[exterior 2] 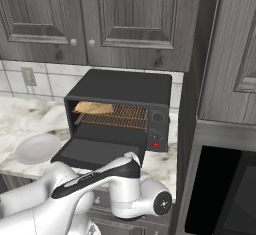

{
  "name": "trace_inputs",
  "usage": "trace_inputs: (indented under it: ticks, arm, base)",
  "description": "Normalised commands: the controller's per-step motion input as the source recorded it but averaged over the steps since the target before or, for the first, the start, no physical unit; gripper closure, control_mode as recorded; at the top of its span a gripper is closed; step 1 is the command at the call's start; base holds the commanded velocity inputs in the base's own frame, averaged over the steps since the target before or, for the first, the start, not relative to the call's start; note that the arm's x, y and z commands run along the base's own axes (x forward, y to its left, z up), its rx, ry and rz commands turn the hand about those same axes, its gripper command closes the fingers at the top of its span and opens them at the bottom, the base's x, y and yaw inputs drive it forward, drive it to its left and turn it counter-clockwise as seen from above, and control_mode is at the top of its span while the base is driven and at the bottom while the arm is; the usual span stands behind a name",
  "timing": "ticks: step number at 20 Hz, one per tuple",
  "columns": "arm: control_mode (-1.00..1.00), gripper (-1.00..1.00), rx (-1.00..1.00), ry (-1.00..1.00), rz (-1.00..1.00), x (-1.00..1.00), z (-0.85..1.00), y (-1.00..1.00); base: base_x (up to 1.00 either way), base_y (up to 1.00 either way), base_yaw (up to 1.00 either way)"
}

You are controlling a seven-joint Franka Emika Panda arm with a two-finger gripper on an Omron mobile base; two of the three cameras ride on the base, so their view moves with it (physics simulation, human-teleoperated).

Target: Pull the toaster oven rack outwards. Pick up the baguette from the plate and place it on the toaster oven rack. Close the toaster oven door fully and set the temperature to the lowest setting.

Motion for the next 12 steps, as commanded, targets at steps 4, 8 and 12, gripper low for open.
trace_inputs:
  ticks: [4, 8, 12]
  arm:
    - [-1.0, -1.0, 0.0, 0.0, 0.06, 0.16, 0.0, -0.03]
    - [-1.0, -1.0, 0.0, 0.0, 0.05, 0.03, 0.0, -0.22]
    - [-1.0, -1.0, 0.0, 0.0, 0.05, 0.0, 0.0, -0.34]
  base:
    - [0.0, 0.0, 0.0]
    - [0.0, 0.0, 0.0]
    - [0.0, 0.0, 0.0]
